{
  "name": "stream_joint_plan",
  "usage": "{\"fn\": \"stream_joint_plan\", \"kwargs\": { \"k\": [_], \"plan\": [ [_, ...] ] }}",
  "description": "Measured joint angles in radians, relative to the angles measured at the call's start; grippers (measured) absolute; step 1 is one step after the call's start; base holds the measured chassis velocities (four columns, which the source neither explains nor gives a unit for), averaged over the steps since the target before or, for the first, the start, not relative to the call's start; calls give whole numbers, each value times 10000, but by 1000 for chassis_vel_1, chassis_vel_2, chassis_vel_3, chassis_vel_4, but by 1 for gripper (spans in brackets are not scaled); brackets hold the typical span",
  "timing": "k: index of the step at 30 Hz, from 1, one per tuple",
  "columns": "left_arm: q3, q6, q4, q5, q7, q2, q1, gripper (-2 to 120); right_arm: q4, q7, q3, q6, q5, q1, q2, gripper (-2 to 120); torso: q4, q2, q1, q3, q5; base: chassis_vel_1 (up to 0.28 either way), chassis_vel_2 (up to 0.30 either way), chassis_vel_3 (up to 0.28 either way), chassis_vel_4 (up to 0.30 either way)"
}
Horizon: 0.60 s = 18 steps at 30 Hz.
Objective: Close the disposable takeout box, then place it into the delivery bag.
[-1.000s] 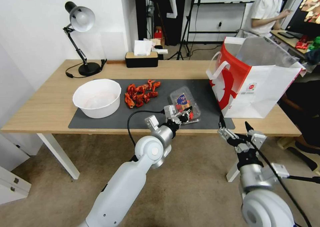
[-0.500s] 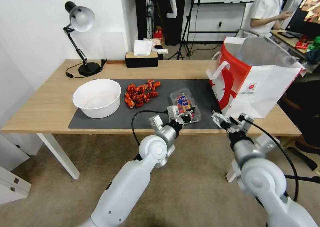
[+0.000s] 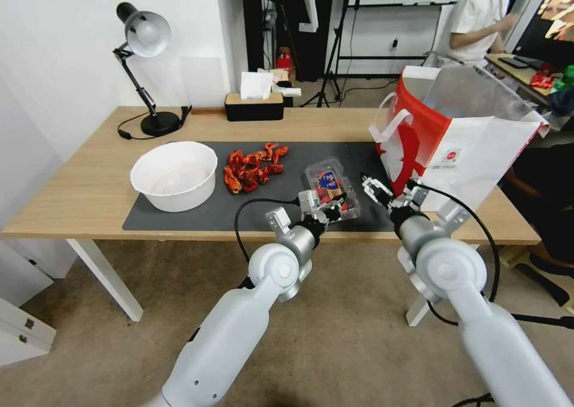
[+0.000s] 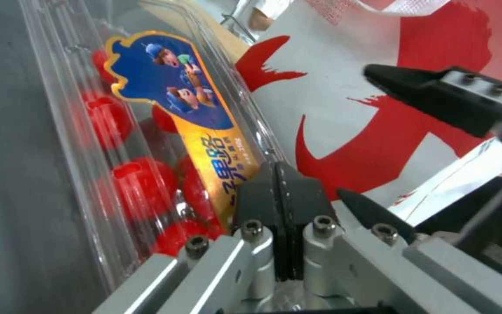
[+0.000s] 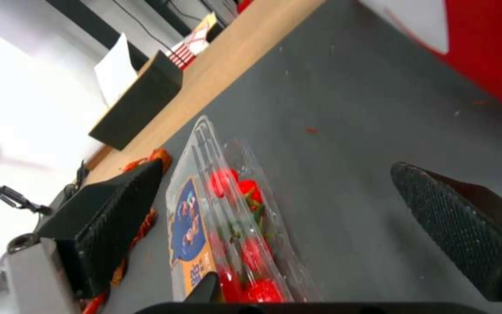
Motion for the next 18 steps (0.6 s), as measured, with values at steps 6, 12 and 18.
{"fn": "stream_joint_plan", "kwargs": {
  "k": [6,12,18],
  "plan": [
    [0,27,-38,34,-66,-1,6,0,-296,122,-37,-474,735,339,-43,99,0,0,0,0,0,0,0,0,0],
    [17,35,-17,91,-118,-29,1,0,-550,104,-142,-795,994,572,-132,99,0,0,1,0,0,0,0,0,0],
    [40,102,9,118,-221,-28,-34,0,-861,82,-252,-927,1205,828,-133,99,0,0,0,0,0,0,0,0,0]
  ]
}}
